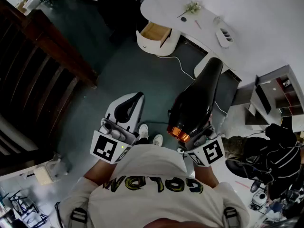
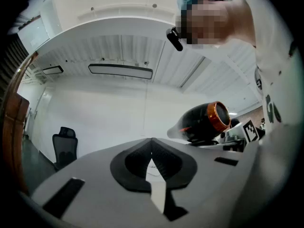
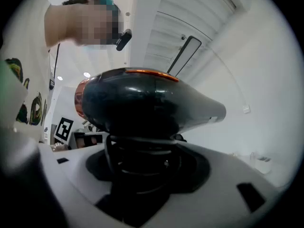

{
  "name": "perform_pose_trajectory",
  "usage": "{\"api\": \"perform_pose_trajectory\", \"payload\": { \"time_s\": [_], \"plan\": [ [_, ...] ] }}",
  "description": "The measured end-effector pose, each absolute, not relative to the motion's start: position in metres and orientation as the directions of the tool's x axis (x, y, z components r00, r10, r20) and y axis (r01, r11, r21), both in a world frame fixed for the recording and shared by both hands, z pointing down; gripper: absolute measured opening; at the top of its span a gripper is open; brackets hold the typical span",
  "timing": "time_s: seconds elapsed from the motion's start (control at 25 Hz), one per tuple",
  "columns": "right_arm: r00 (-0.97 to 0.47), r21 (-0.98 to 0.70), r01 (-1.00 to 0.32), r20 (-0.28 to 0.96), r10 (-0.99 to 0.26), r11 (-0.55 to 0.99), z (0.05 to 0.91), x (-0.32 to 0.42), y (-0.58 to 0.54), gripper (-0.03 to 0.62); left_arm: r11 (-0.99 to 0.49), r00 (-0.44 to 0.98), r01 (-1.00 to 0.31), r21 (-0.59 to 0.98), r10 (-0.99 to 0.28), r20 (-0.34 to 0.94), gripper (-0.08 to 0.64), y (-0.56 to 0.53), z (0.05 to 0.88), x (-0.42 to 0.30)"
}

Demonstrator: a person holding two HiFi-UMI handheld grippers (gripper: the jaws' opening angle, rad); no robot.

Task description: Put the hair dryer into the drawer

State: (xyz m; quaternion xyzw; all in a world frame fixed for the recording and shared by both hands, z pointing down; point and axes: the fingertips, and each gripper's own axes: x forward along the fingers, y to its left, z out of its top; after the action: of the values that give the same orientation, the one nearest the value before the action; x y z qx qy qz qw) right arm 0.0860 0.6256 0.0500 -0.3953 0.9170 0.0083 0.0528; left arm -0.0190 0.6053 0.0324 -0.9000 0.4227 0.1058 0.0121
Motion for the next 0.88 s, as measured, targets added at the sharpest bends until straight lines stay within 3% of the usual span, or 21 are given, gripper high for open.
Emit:
{"api": "perform_pose_trajectory", "payload": {
  "time_s": [0.88],
  "plan": [
    [-0.68, -0.055, -0.728, -0.072, -0.73, 0.684, 0.065, 0.03, 0.572, 0.279, -0.631, 0.607, -0.766, 0.122, -0.772, -0.187, 0.011, 0.562, 0.05, -0.085]
  ]
}}
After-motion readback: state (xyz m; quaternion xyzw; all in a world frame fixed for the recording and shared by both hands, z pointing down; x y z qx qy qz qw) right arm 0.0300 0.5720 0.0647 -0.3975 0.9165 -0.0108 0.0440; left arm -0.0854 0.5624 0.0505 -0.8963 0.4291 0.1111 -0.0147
